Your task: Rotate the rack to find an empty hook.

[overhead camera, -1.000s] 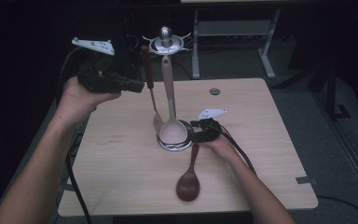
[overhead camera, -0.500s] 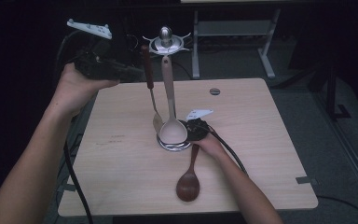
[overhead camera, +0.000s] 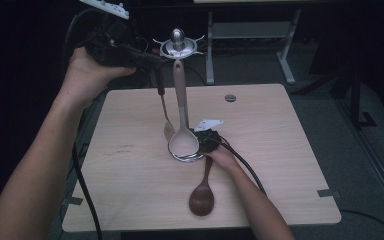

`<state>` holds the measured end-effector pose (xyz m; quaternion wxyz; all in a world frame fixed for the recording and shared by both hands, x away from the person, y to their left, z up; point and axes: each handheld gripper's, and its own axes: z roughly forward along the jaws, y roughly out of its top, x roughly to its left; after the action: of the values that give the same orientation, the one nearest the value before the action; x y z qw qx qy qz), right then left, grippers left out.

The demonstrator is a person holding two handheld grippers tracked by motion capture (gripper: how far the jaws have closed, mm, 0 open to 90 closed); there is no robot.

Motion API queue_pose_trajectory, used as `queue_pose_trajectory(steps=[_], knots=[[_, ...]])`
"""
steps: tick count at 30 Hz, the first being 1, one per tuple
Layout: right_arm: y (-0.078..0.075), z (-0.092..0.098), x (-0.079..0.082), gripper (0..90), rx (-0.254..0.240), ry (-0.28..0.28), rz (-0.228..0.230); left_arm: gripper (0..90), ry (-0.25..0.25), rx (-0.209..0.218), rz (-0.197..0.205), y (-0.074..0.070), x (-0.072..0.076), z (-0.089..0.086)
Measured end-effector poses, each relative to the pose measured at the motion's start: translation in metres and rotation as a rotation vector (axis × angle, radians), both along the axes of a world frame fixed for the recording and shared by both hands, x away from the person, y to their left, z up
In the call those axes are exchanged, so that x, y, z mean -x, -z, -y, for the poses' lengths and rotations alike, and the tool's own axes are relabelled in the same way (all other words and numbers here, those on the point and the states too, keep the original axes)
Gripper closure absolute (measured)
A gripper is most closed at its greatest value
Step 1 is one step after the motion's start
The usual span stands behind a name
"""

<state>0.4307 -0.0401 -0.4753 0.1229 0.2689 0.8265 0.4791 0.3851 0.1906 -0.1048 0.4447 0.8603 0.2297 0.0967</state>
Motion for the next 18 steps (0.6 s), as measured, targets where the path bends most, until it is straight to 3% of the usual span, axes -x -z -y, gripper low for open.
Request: queue_pose_trajectory(steps=[7, 12, 18], knots=[[0.000, 0.000, 0.000, 71.9, 0.004, 0.004, 0.002, 89.9, -0.040, -0.030, 0.013, 0.003, -0.006, 0.002], [0.000, -0.001, 0.001, 72.1, 0.009, 0.003, 0.003, 90.0, -0.064, -0.080, 0.055, 0.001, -0.007, 0.003], [0.000, -0.001, 0.001, 72.2, 0.011, 0.005, 0.013, 90.0, -0.095, -0.083, 0.059, 0.002, -0.016, -0.001]])
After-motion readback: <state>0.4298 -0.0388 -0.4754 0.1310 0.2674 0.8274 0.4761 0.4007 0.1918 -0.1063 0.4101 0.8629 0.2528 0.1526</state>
